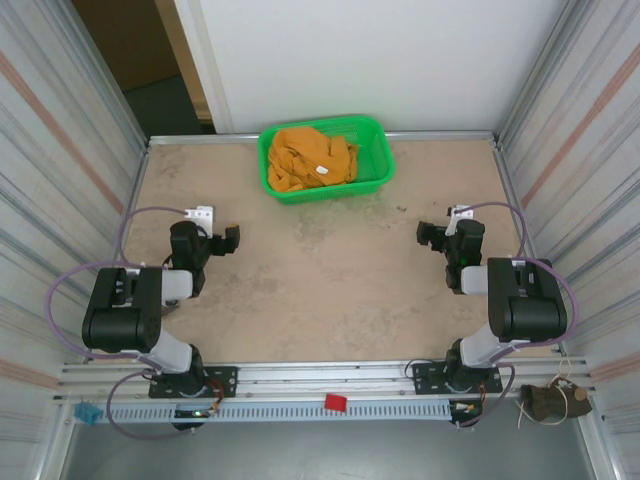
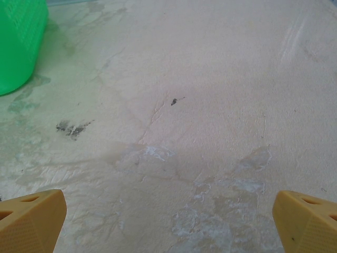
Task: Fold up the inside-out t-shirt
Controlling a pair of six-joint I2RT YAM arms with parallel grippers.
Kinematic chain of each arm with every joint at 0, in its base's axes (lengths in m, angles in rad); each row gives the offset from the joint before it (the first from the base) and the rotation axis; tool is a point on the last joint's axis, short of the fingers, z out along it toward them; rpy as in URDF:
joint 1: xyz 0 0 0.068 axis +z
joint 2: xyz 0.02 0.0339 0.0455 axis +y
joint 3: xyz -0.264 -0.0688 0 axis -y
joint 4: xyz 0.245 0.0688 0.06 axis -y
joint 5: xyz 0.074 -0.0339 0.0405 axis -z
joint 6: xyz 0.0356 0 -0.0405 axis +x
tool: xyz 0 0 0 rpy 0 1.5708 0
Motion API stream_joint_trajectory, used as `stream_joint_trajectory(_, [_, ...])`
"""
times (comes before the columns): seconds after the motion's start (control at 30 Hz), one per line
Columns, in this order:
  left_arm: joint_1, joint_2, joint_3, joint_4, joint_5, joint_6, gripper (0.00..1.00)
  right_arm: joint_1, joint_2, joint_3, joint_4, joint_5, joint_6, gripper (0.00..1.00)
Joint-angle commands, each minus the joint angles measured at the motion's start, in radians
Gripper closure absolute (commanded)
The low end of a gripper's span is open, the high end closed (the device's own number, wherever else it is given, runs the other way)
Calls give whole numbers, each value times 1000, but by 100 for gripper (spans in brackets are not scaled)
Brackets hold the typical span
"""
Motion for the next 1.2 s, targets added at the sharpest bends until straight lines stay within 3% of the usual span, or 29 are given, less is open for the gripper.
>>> stream_joint_trajectory(0.0, [8, -2, 18, 2, 13, 9, 1, -9, -11, 14, 5, -9, -6, 1])
stream_joint_trajectory(0.3, [6, -16, 2, 25, 6, 7, 1, -12, -18, 7, 16, -16, -5, 1])
stream_joint_trajectory(0.4, [6, -67, 38, -76, -35, -10, 1, -17, -62, 18, -37, 8, 10, 1])
stream_joint_trajectory(0.53, [5, -180, 129, -305, -120, -44, 1, 3, -225, 110, -306, 108, 28, 1])
stream_joint_trajectory(0.67, [4, -243, 312, -596, -194, -201, 1, 8, -368, 329, -668, 201, 243, 1])
stream_joint_trajectory(0.77, [5, -161, 518, -826, -140, -337, 1, -26, -382, 506, -947, 160, 465, 1])
stream_joint_trajectory(0.83, [5, -72, 642, -917, -44, -409, 1, -54, -394, 546, -979, -9, 494, 1])
stream_joint_trajectory(0.93, [-7, 72, 788, -933, 100, -496, 1, -19, -421, 587, -1029, -147, 485, 1])
stream_joint_trajectory(1.17, [-85, 407, 1135, -1000, 168, -511, 1, 138, -473, 664, -1256, -158, 442, 1])
